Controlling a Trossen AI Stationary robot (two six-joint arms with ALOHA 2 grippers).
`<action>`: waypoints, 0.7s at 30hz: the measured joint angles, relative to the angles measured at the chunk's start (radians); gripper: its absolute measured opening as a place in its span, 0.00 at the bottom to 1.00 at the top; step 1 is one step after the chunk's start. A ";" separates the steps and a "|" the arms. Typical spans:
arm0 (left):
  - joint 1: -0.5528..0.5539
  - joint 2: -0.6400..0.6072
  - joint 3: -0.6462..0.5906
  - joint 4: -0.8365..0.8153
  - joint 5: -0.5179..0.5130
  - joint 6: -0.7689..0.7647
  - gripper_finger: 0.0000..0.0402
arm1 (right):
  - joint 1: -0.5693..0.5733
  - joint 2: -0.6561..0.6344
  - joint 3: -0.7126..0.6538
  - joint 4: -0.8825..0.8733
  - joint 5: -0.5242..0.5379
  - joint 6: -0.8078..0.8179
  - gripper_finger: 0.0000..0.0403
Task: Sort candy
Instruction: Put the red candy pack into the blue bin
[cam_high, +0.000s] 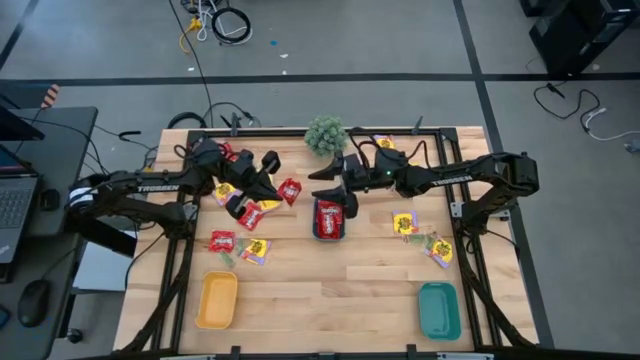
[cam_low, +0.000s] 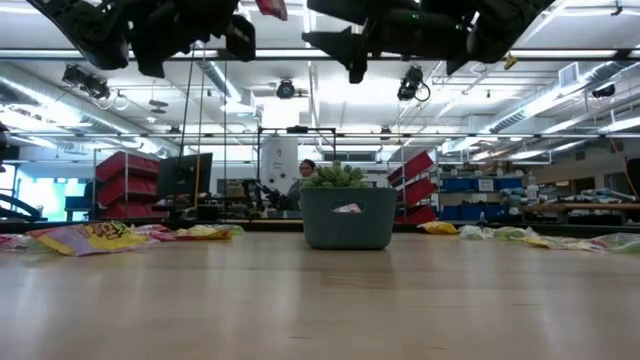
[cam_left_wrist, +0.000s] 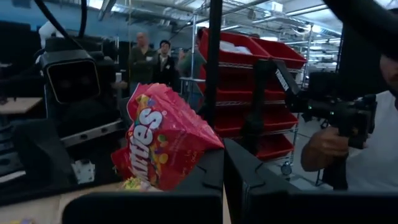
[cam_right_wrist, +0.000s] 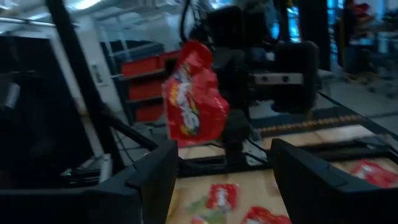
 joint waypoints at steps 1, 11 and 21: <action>-0.004 0.005 0.000 0.017 -0.001 0.001 0.00 | 0.000 0.000 0.005 -0.001 -0.006 -0.001 0.60; -0.041 0.118 0.088 0.044 0.040 -0.012 0.00 | 0.000 0.000 0.087 -0.093 -0.084 -0.049 0.61; -0.040 0.149 0.119 0.035 0.072 -0.027 0.00 | 0.010 0.000 0.088 -0.139 -0.149 -0.109 0.53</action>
